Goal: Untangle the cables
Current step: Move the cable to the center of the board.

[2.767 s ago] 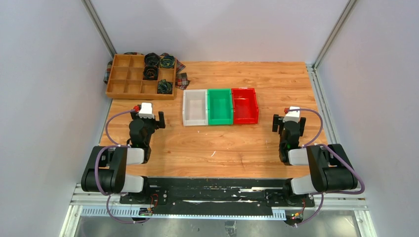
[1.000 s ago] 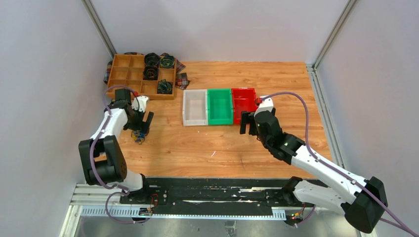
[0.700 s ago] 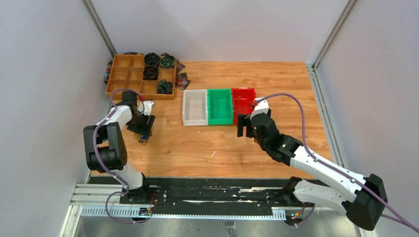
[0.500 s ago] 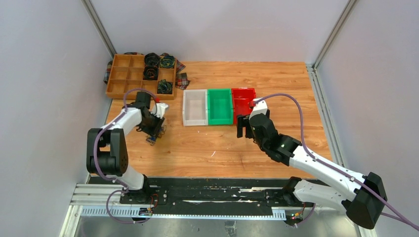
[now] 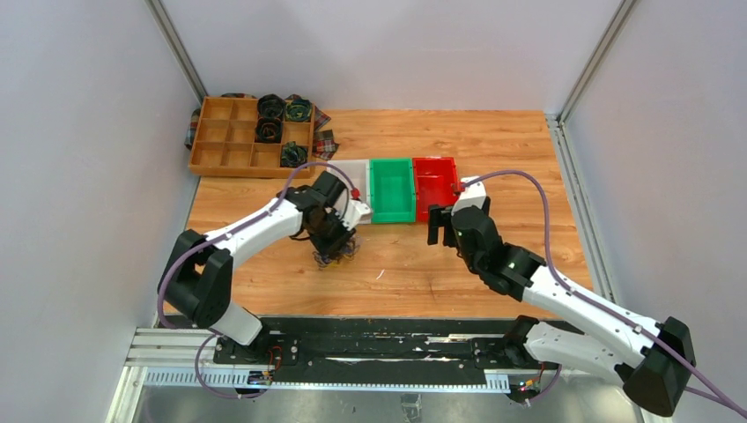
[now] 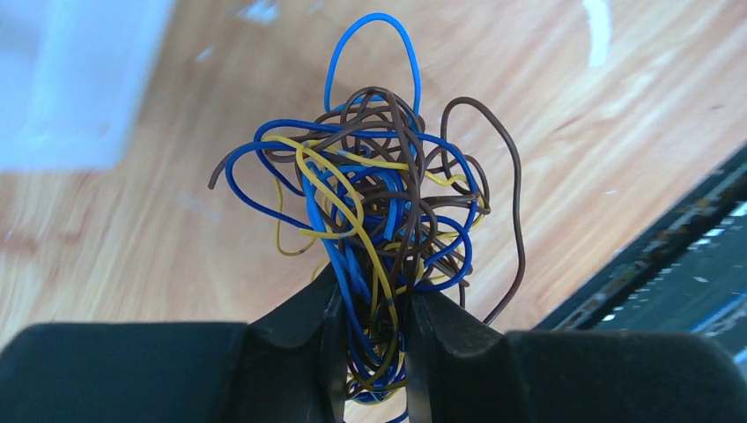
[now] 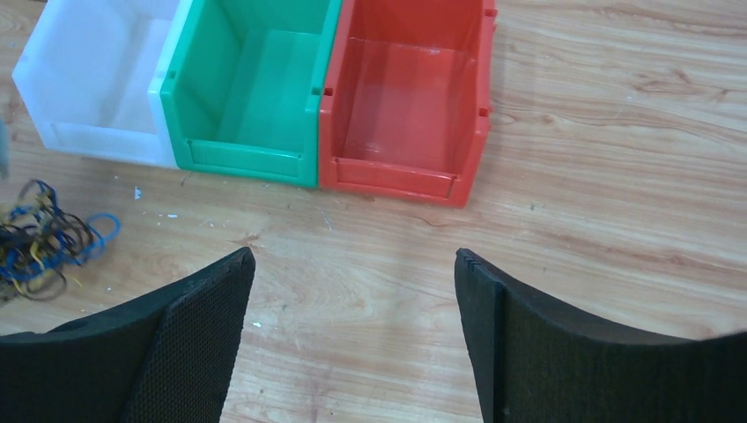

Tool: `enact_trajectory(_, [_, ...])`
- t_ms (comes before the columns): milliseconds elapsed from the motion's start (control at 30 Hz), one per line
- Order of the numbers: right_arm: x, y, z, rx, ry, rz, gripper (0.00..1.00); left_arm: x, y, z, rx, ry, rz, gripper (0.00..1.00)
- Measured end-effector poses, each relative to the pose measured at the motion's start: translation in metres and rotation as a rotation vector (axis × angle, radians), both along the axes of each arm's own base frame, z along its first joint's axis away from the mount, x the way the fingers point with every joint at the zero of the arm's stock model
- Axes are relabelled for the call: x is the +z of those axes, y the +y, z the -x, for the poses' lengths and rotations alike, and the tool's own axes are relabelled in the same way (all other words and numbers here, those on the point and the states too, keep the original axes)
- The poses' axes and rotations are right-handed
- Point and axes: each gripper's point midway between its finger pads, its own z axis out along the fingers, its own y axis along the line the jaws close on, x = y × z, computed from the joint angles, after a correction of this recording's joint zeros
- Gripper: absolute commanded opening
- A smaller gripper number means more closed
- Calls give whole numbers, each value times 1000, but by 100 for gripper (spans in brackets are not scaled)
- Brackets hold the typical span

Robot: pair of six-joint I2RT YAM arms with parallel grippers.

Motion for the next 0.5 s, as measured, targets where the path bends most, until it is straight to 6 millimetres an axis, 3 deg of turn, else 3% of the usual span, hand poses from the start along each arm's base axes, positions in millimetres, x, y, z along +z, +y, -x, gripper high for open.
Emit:
enact_trajectory(167, [3, -18, 7, -33, -30, -31, 85, 5, -58, 20, -137, 47, 50, 54])
enact_trajectory(333, [-12, -35, 10, -74, -5, -23, 85, 4, -93, 27, -216, 77, 74, 91])
enact_trajectory(500, [-21, -38, 15, -64, 28, -18, 86, 13, -97, 22, -228, 64, 73, 94])
